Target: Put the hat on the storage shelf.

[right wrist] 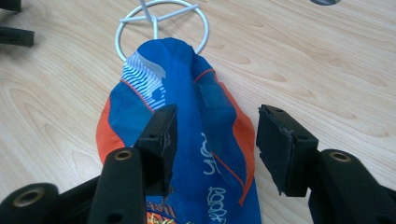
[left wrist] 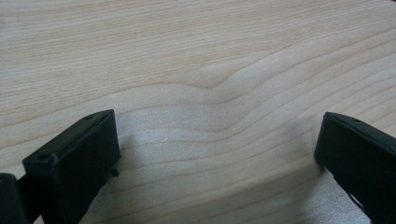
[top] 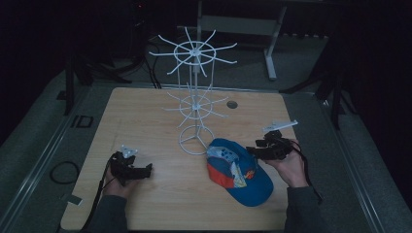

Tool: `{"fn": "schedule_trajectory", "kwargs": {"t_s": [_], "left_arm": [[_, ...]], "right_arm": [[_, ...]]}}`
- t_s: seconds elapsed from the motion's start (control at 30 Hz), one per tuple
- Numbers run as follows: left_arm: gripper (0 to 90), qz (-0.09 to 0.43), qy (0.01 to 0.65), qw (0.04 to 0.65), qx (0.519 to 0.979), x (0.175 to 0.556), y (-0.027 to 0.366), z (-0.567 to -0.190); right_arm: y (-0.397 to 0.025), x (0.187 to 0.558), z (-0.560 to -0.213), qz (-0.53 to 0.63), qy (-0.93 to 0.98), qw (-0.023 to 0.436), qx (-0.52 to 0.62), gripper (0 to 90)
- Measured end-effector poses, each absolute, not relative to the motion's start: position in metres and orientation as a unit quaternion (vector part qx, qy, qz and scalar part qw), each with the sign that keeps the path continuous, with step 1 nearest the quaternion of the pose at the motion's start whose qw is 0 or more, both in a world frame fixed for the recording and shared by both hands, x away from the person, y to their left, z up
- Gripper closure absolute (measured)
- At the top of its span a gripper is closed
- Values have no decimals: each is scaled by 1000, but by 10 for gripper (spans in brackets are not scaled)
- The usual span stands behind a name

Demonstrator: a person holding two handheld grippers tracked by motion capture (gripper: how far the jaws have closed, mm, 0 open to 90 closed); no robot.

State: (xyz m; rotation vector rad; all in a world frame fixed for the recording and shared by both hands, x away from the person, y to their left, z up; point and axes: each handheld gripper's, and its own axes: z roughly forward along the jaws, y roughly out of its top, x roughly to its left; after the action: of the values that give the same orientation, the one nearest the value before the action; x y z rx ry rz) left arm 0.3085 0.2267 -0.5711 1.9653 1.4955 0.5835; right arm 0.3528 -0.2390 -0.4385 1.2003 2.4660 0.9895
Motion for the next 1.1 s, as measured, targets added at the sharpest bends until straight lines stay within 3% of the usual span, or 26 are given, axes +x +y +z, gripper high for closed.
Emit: {"fn": "schedule_trajectory", "kwargs": {"t_s": [1.1], "left_arm": [[1, 220, 562, 297, 740, 309, 227, -571]], "right_arm": [[-200, 382, -432, 295, 882, 101, 353, 382]]}}
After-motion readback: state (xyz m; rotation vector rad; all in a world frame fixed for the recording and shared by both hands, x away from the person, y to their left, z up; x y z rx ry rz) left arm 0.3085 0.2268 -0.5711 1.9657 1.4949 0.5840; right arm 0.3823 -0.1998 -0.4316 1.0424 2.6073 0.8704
